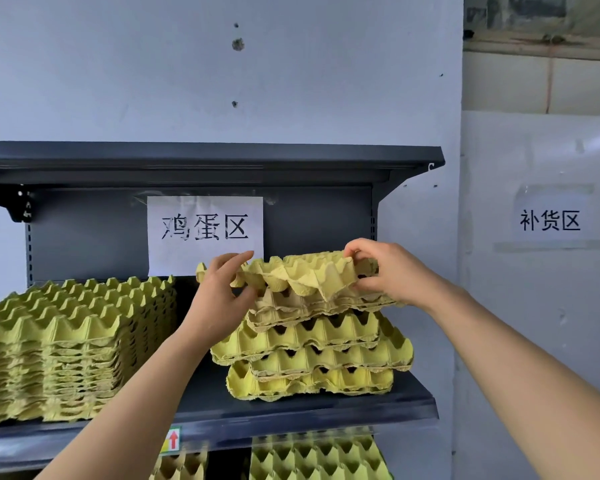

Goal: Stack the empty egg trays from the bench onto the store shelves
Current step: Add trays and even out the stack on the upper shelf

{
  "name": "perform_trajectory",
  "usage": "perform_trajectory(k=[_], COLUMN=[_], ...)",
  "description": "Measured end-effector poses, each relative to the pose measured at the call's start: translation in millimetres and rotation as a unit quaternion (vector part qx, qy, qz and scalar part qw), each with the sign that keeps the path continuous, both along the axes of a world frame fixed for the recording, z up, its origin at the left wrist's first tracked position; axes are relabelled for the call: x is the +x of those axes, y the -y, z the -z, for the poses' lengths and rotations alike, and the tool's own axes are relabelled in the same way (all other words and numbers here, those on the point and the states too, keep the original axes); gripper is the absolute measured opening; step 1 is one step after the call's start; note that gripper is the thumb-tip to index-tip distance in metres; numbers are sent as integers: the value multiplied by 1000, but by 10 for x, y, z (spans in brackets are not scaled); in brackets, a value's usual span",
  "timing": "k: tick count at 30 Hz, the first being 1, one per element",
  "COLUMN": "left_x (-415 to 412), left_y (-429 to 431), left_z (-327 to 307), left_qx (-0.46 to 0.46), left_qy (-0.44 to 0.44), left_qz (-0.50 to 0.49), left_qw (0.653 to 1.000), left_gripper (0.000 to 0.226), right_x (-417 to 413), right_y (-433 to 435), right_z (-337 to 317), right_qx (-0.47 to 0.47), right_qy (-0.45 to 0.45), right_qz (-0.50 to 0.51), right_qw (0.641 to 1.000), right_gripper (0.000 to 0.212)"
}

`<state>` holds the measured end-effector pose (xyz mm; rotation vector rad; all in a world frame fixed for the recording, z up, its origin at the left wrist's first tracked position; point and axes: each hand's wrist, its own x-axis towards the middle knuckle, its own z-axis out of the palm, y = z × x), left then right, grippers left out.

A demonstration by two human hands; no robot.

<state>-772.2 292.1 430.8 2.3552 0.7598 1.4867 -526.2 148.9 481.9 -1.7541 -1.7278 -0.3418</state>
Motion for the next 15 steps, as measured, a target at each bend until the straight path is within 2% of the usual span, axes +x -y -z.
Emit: perform_trajectory(k=[5, 10, 12, 15], left_x=[-63, -37, 20, 95], left_y=[325, 376, 316, 164], left_z=[-82, -153, -150, -122], left_qx=[-39, -33, -46, -47], left_qy=[15, 27, 14, -8], left_qz=[70, 105, 93, 70], left_qw=[997, 994, 995, 996], left_gripper=[78, 80, 66, 25], right_x=[-152, -289, -335, -367], right_y=[40, 28, -18, -127], right_z=[-135, -200, -168, -91], right_qx=[39, 55, 59, 50], right_qy=[17, 50, 55, 38], right_qz=[-7, 6, 6, 0], right_qw=[999, 997, 997, 998], right_gripper=[41, 41, 42, 45])
